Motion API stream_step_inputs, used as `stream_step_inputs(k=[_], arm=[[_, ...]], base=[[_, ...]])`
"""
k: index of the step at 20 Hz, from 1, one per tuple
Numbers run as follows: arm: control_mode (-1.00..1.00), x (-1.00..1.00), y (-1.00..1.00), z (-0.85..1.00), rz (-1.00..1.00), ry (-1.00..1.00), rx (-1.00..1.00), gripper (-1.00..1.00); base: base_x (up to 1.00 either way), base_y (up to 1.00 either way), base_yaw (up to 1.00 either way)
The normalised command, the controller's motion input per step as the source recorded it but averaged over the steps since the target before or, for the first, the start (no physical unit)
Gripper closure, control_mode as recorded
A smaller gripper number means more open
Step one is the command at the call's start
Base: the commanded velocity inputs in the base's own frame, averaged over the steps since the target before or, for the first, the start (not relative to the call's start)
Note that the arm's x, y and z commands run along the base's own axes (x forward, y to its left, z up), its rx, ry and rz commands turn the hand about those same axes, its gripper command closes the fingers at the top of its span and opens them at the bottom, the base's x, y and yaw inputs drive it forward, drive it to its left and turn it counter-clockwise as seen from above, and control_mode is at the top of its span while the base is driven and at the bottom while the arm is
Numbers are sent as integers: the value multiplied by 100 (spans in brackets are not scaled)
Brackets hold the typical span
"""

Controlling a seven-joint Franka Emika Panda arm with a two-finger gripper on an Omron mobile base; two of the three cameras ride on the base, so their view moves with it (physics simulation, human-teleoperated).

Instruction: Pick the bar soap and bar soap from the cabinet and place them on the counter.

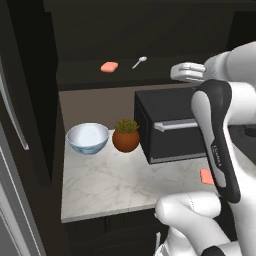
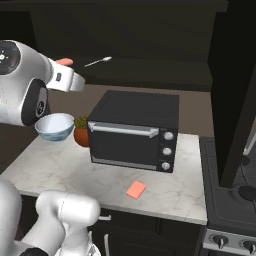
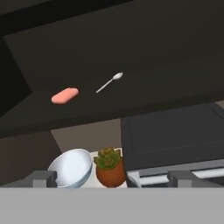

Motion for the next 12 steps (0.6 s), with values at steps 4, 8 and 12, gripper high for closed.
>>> stream_step_inputs(k=[4,8,12], arm=[[-100,36,14,14,0,0,0,-100],[-100,28,23,22,0,0,0,-100],[-100,34,25,15,0,0,0,-100]], base=[[0,0,0],[0,0,0],[0,0,0]])
